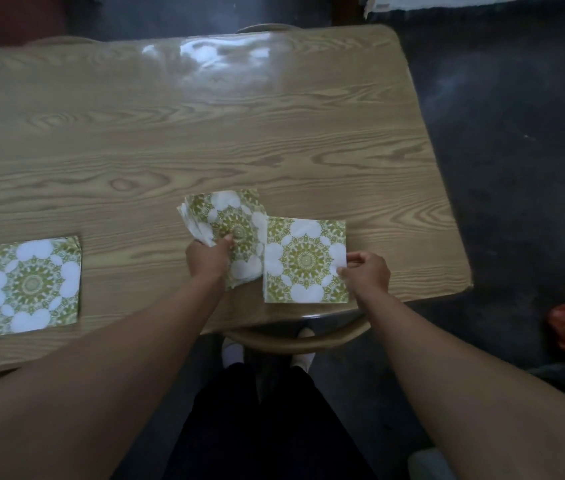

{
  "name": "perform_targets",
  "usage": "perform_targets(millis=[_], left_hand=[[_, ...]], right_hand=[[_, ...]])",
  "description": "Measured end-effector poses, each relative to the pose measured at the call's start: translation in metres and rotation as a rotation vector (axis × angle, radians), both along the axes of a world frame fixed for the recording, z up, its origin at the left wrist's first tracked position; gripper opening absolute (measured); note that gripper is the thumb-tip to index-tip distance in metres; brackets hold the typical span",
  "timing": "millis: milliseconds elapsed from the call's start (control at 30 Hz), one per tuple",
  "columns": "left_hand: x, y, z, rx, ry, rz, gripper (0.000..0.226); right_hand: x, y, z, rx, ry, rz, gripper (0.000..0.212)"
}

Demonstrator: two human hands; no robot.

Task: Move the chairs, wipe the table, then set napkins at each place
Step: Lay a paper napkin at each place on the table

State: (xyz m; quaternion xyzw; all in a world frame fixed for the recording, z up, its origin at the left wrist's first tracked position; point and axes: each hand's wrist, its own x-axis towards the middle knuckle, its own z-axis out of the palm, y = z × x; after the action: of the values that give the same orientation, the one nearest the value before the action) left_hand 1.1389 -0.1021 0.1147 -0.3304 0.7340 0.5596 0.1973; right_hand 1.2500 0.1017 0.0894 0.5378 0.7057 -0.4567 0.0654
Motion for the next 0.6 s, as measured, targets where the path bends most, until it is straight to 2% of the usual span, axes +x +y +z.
perform_targets(millis=[233, 467, 600], left_hand=[[0.004, 0.039, 0.025, -0.038, 0.182, 0.193, 0.037], [0.001, 0.044, 0.040, -0.085, 0.237, 0.273, 0.040], [0.001, 0.042, 0.041, -0.060, 0.250, 0.289, 0.033]], right_hand=[[0.006, 0.027, -0.004, -0.042, 0.057, 0.089, 0.015], [-0.009, 0.024, -0.008, -0.130, 0.092, 0.068, 0.020], [-0.017, 0.020, -0.012, -0.136, 0.103, 0.064, 0.019]])
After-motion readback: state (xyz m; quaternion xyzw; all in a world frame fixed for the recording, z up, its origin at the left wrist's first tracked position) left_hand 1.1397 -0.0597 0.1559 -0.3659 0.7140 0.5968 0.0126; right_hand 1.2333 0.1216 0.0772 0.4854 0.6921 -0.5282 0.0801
